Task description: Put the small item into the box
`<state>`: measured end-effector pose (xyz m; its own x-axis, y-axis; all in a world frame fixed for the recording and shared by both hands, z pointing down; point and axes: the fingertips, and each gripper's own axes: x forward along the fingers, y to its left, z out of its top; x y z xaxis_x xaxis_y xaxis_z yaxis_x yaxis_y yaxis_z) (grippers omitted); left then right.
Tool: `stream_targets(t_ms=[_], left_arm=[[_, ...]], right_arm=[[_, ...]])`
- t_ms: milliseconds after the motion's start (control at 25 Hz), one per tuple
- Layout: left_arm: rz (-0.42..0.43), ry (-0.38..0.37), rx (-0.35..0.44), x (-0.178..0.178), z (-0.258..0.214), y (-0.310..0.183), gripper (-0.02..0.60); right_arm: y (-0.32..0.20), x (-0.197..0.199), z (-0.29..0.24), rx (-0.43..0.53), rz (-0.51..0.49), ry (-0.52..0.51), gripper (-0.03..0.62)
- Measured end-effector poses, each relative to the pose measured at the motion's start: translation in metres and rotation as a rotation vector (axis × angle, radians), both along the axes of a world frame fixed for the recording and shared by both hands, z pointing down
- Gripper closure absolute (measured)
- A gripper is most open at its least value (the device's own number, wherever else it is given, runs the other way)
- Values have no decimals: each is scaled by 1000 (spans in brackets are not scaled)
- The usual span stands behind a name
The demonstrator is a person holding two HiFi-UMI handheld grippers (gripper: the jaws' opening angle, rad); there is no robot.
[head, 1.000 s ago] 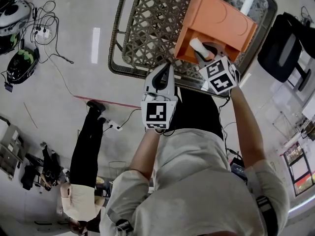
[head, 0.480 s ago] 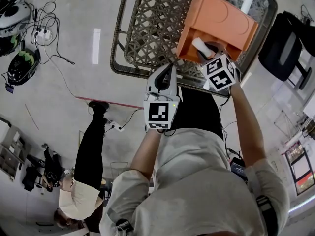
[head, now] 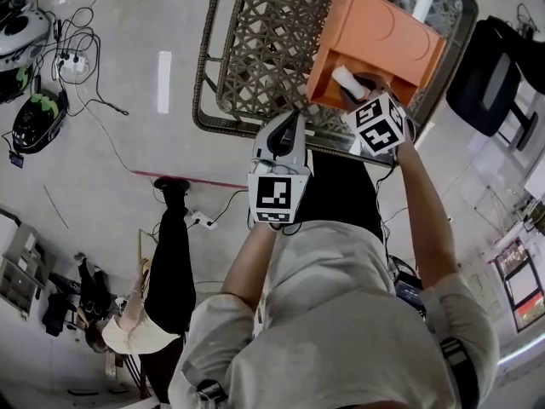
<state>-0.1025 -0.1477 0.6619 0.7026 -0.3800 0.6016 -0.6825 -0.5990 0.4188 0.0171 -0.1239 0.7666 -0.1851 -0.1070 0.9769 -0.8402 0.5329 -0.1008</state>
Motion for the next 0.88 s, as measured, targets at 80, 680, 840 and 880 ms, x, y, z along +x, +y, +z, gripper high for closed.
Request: stream_targets(t_ms=[80, 680, 840, 880], left_arm=[[14, 3, -1, 2, 0, -1, 575], [99, 21, 73, 30, -38, -13, 575], [105, 22, 111, 40, -57, -13, 575], [108, 23, 124, 43, -65, -12, 575]], right_arm=[[0, -1, 0, -6, -3, -2, 435], [-13, 9, -74, 261, 165, -73, 367], [-11, 13, -106, 361, 256, -115, 445], [-9, 14, -115, 380, 275, -122, 459]])
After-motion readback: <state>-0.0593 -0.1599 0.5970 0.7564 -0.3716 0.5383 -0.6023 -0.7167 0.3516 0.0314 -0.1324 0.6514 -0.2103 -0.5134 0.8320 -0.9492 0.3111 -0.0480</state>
